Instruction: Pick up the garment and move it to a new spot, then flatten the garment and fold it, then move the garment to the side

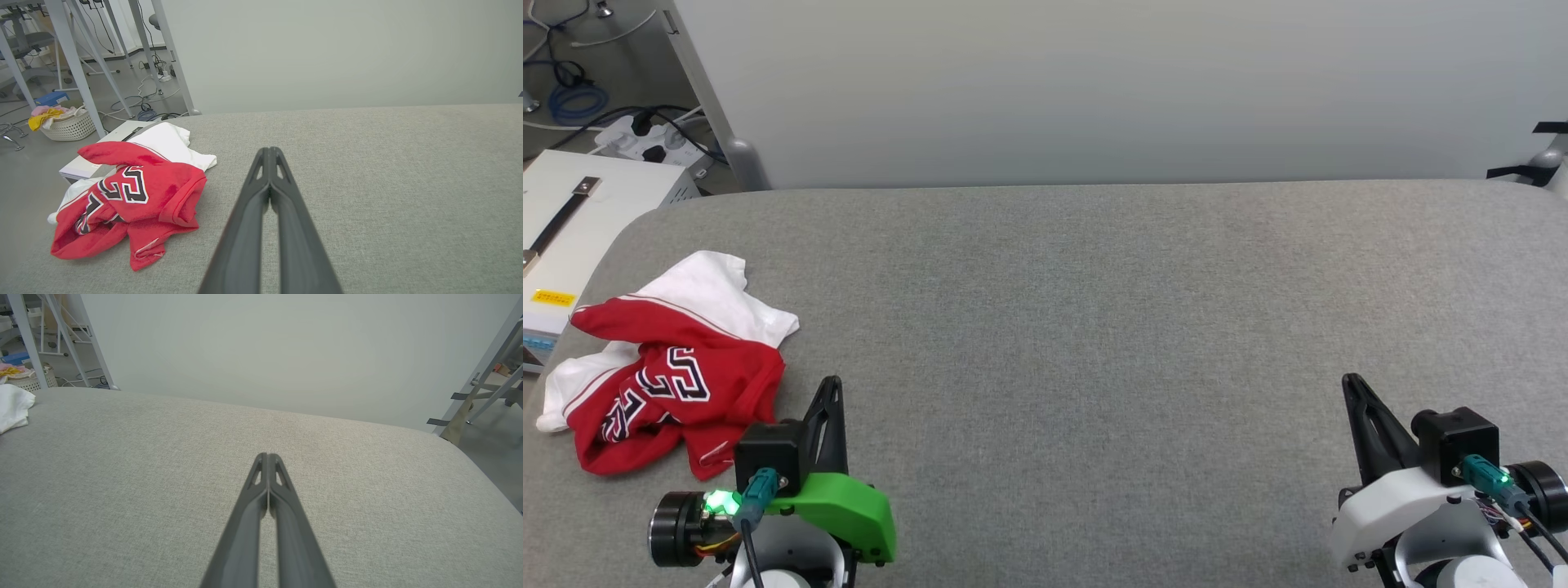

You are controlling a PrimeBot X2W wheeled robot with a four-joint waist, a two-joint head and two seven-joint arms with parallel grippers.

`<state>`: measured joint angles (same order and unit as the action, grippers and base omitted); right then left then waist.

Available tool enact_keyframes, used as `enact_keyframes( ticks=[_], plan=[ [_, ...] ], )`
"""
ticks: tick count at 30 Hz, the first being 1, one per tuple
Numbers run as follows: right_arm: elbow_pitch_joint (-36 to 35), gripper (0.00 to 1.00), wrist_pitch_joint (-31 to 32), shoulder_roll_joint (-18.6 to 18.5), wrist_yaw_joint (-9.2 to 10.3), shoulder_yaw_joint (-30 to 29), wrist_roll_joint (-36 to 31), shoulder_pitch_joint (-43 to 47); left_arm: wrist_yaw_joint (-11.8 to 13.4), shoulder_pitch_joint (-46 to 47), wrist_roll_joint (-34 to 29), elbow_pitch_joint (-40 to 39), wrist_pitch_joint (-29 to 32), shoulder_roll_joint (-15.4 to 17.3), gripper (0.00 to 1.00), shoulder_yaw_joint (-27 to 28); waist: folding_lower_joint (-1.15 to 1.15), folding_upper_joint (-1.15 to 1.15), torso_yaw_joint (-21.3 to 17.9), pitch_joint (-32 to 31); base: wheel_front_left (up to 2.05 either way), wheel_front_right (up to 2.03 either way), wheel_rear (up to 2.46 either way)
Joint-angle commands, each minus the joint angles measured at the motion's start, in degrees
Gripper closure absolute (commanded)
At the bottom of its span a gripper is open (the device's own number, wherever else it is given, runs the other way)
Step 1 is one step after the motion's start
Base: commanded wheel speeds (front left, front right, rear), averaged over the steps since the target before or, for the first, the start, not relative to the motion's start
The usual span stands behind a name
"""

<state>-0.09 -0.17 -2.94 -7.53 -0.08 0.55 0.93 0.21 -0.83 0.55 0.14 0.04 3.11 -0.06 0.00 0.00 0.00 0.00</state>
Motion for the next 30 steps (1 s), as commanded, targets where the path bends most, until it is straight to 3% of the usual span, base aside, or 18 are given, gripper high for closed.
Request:
enact_keyframes(
  ticks=[1, 5, 6, 30],
  plan=[
    [0.1, 1.0, 0.2, 0.1, 0.04, 0.1, -0.6, -0.9, -0.2, 0.8, -0.6, -0.1, 0.0, -0.2, 1.0, 0.1, 0.0, 0.0, 0.0, 0.0, 0.0, 0.0, 0.0],
    [0.1, 1.0, 0.2, 0.1, 0.04, 0.1, -0.6, -0.9, -0.2, 0.8, -0.6, -0.1, 0.0, -0.2, 1.0, 0.1, 0.0, 0.0, 0.0, 0.0, 0.0, 0.0, 0.0],
    [0.0, 0.0, 0.0, 0.0, 0.0, 0.0, 0.0, 0.0, 0.0, 0.0, 0.0, 0.0, 0.0, 0.0, 0.0, 0.0, 0.0, 0.0, 0.0, 0.0, 0.0, 0.0, 0.0],
    [-2.8, 0.0, -2.6, 0.0, 0.01, -0.9, 2.9, 0.0, 2.4, 0.1, 0.5, -1.6, -2.6, 0.0, 0.0, -1.8, 0.0, 0.0, 0.1, 0.4, 0.0, 0.0, 0.0]
  ],
)
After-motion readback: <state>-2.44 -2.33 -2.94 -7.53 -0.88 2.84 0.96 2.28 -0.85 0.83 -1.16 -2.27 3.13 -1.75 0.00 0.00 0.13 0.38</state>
